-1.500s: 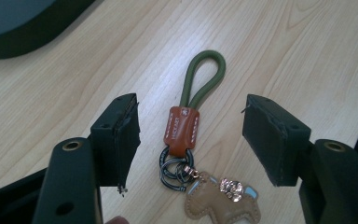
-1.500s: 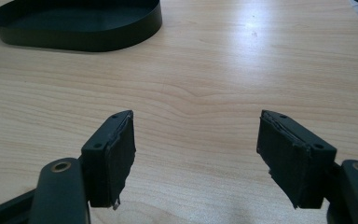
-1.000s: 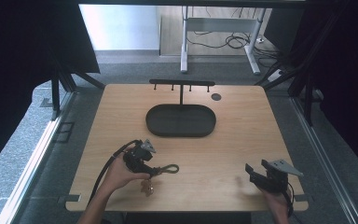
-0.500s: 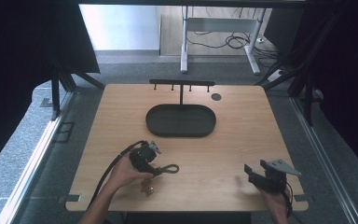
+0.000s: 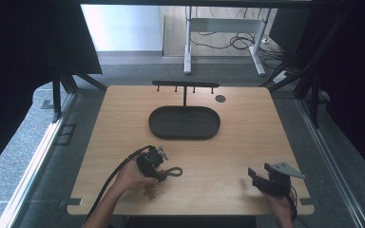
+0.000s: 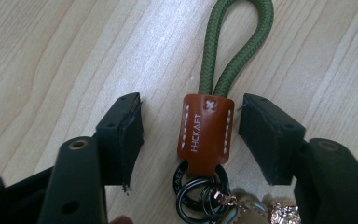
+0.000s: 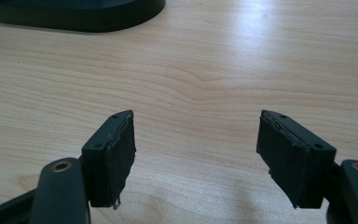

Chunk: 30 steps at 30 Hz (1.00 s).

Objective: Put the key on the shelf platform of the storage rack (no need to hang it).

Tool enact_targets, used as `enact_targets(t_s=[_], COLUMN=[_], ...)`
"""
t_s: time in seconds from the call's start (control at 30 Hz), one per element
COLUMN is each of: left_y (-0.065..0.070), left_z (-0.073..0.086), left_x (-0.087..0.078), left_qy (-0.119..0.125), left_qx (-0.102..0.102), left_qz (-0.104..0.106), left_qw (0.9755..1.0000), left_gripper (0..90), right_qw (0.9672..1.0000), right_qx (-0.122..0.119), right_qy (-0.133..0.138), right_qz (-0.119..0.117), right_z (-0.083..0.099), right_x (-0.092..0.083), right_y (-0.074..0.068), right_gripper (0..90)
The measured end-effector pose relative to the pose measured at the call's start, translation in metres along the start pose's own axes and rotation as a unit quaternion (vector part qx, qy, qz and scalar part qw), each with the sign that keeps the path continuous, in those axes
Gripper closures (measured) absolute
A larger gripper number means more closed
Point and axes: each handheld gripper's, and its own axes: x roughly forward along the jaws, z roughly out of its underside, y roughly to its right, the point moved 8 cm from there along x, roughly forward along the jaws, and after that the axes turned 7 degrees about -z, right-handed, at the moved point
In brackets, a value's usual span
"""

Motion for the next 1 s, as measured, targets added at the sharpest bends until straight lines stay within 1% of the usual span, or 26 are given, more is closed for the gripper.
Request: enact_targets(t_s=[0.1, 0.17, 0.2, 0.23, 0.3, 0.47, 0.6, 0.7, 0.77, 0.87, 0.9, 0.93, 1.0], left_y=[0.001, 0.002, 0.002, 0.002, 0.003, 0.004, 0.005, 0.008, 0.011, 0.013, 0.014, 0.014, 0.016], left_z=[-0.001, -0.001, -0.001, -0.001, -0.001, -0.001, -0.001, -0.002, -0.006, -0.009, -0.013, -0.013, -0.016], left_x=[-0.001, -0.001, -0.002, -0.002, -0.003, -0.003, -0.003, -0.004, -0.008, -0.013, -0.018, -0.018, -0.025], left_qy=[0.002, 0.003, 0.003, 0.003, 0.004, 0.005, 0.004, -0.002, 0.007, 0.012, 0.022, 0.022, 0.032], left_qx=[0.001, 0.002, 0.002, 0.006, 0.007, 0.010, 0.011, 0.025, 0.028, 0.035, 0.037, 0.037, 0.037], left_qz=[0.002, 0.003, 0.004, 0.005, 0.006, 0.006, 0.005, 0.000, 0.003, 0.000, 0.002, 0.002, 0.003], left_qw=[1.0000, 1.0000, 1.0000, 1.0000, 0.9999, 0.9999, 0.9999, 0.9997, 0.9996, 0.9993, 0.9991, 0.9991, 0.9988], left_gripper=[47.8, 55.7, 55.7, 58.5, 65.7, 66.7, 67.0, 67.1, 67.1, 67.1, 67.1, 67.1, 67.1], right_qw=[1.0000, 1.0000, 1.0000, 1.0000, 1.0000, 0.9999, 0.9999, 0.9998, 0.9998, 0.9997, 0.9997, 0.9997, 0.9996], right_qx=[-0.002, -0.002, -0.002, -0.003, -0.004, -0.008, -0.009, -0.011, -0.012, -0.013, -0.014, -0.014, -0.016], right_qy=[-0.004, -0.005, -0.005, -0.005, -0.006, -0.013, -0.014, -0.015, -0.018, -0.019, -0.020, -0.020, -0.021], right_qz=[0.002, 0.002, 0.002, 0.002, 0.003, 0.003, 0.003, 0.004, 0.004, 0.005, 0.006, 0.006, 0.006], right_z=[0.001, 0.001, 0.001, 0.001, 0.002, 0.004, 0.004, 0.005, 0.006, 0.006, 0.006, 0.006, 0.007], right_x=[0.001, 0.001, 0.001, 0.001, 0.002, 0.004, 0.005, 0.006, 0.007, 0.007, 0.008, 0.008, 0.008], right_y=[0.000, 0.000, 0.000, 0.000, 0.000, -0.001, -0.002, -0.002, -0.002, -0.002, -0.002, -0.002, -0.002], right_gripper=[28.7, 28.8, 28.8, 28.8, 28.8, 28.8, 28.9, 28.8, 28.8, 28.8, 28.9, 28.9, 28.8])
